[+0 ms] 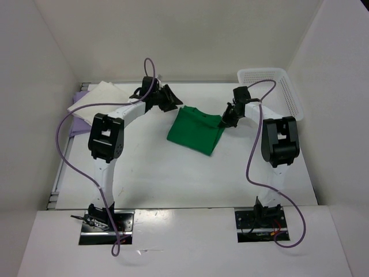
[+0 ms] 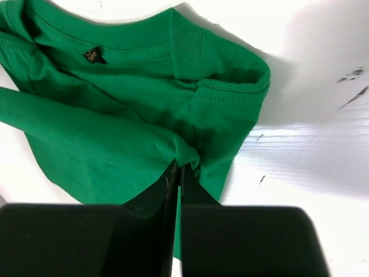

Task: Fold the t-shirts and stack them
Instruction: Fold the long partially folded tshirt into a neat square, then smooth out wrinkles on the folded tshirt

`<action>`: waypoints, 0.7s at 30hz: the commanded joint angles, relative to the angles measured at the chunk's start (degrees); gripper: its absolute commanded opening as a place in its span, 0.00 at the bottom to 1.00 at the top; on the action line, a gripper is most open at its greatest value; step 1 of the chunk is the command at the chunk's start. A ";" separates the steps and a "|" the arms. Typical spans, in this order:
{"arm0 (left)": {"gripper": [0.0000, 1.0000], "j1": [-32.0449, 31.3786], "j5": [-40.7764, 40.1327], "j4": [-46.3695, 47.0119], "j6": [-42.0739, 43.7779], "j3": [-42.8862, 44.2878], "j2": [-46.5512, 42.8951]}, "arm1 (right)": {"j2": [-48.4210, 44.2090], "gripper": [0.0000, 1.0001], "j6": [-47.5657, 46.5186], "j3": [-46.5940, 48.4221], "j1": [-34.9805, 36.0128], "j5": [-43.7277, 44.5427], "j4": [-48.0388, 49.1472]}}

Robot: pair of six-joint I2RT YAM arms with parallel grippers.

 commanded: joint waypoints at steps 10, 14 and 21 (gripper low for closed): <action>0.46 -8.71 -1.44 5.30 6.04 -19.03 -8.33 | -10.35 0.27 -1.39 -0.26 0.79 2.05 0.36; 0.45 -8.71 -0.74 6.00 4.82 -24.56 -7.79 | -5.54 0.03 -2.80 0.27 4.48 -5.94 -0.25; 0.44 -11.69 2.60 9.61 -1.78 -37.85 -14.73 | 8.00 0.02 -3.85 9.92 6.24 -9.28 1.33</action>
